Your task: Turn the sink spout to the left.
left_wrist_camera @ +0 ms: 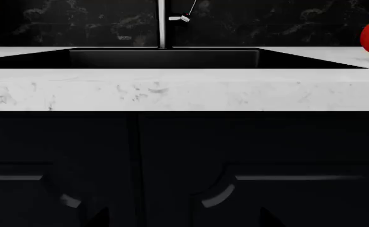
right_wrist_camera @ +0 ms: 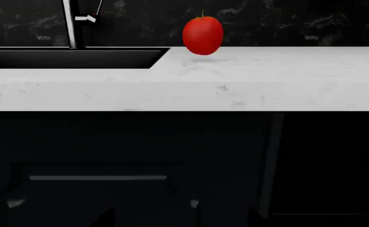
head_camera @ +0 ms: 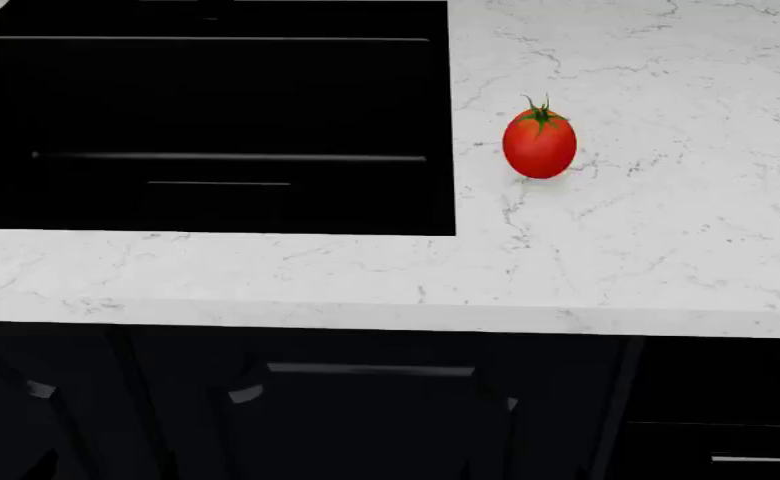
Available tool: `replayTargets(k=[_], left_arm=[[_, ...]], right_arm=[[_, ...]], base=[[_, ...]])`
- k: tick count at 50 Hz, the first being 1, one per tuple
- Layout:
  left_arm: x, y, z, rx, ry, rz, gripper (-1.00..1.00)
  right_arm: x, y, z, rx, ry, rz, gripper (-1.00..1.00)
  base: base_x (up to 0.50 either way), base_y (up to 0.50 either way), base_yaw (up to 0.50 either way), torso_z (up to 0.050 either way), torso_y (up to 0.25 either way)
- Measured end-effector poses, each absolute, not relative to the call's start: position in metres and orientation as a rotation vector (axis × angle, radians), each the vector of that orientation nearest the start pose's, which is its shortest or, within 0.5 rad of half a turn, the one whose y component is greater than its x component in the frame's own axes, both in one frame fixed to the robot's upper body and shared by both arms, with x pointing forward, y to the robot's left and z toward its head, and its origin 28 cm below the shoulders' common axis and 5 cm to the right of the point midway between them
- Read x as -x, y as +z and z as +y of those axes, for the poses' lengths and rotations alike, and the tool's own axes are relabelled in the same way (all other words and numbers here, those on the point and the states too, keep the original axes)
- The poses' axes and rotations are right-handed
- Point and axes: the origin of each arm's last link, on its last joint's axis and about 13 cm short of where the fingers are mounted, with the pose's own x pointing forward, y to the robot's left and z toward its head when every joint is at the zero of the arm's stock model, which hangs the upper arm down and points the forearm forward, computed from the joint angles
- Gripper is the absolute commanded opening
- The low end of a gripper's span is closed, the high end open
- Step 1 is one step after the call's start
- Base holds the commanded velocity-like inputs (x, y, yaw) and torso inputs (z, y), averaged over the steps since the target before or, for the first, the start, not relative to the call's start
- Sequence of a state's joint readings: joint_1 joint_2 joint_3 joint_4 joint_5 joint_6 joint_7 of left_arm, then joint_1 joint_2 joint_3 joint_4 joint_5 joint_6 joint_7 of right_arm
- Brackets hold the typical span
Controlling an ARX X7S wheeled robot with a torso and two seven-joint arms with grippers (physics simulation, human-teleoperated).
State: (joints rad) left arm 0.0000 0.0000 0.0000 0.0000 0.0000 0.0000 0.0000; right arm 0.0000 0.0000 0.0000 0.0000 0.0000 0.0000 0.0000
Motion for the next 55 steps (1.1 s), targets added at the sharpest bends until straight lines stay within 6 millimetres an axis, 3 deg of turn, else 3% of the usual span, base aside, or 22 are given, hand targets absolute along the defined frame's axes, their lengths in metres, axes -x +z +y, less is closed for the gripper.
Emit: replayTargets(k=[17,55], left_arm=[[-0.2082,0.0149,0.2066,0.026,-0.014,-0.015,1.0],[-0.2045,0.0192,0.2072,0.052,-0.056,-0.086,1.0]], right_arm=[[-0.2128,0.0133,-0.094,0.007,0.004,-0.01,1.0],[-0.2111,0.0117,-0.0958,0.023,-0.005,-0.002,1.0]], base=[[0.0,0.0,0.0,0.0,0.0],[0.0,0.0,0.0,0.049,0.0]])
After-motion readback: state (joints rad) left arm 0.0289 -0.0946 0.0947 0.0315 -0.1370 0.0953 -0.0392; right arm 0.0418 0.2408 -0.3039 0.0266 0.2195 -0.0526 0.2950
